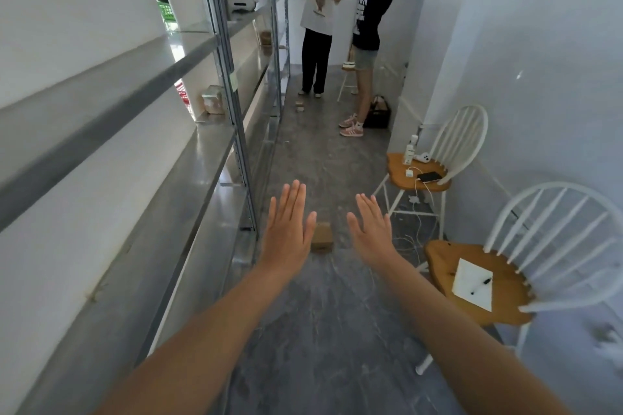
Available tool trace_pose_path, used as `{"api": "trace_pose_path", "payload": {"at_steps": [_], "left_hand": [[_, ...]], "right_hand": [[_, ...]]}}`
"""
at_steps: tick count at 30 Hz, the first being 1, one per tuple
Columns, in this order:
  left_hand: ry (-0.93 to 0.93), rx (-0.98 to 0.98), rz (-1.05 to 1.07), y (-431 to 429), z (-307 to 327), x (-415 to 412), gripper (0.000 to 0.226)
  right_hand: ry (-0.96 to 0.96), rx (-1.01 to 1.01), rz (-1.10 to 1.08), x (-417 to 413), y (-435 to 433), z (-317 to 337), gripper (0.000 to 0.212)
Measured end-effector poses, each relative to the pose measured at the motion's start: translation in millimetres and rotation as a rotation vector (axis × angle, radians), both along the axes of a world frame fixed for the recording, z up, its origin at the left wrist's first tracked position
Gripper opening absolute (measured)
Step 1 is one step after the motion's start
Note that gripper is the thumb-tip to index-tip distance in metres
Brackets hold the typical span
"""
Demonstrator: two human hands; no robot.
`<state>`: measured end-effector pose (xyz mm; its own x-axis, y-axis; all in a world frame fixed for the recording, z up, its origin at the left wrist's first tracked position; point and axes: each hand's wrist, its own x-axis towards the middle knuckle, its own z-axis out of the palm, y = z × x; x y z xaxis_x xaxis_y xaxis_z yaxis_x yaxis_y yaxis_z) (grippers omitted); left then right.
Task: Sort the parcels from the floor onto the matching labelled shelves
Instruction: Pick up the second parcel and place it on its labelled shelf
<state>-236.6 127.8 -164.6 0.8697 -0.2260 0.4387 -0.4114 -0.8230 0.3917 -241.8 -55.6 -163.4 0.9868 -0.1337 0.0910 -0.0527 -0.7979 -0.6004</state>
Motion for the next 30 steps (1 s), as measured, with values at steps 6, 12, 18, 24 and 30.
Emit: {"api": "trace_pose_path", "payload": {"at_steps": [6,12,18,24,30], "left_hand": [[0.006,-0.022,0.014,1,-11,31,0.070],[0.016,-0.054,0.044,-7,-7,70,0.069],[0.049,-0.003,0.053,-29,-7,125,0.071],[0.018,-0.034,0.099,-61,15,206,0.072],[0.026,-0.053,0.125,-100,19,262,0.071]], "right_hand": [[-0.015,-0.010,0.012,34,-8,-1,0.056],[-0.037,0.007,0.050,82,-13,0,0.055],[0.018,0.013,0.083,144,-30,-14,0.055],[-0.037,0.012,0.086,229,-67,6,0.056],[-0.034,0.023,0.133,293,-96,7,0.056]]}}
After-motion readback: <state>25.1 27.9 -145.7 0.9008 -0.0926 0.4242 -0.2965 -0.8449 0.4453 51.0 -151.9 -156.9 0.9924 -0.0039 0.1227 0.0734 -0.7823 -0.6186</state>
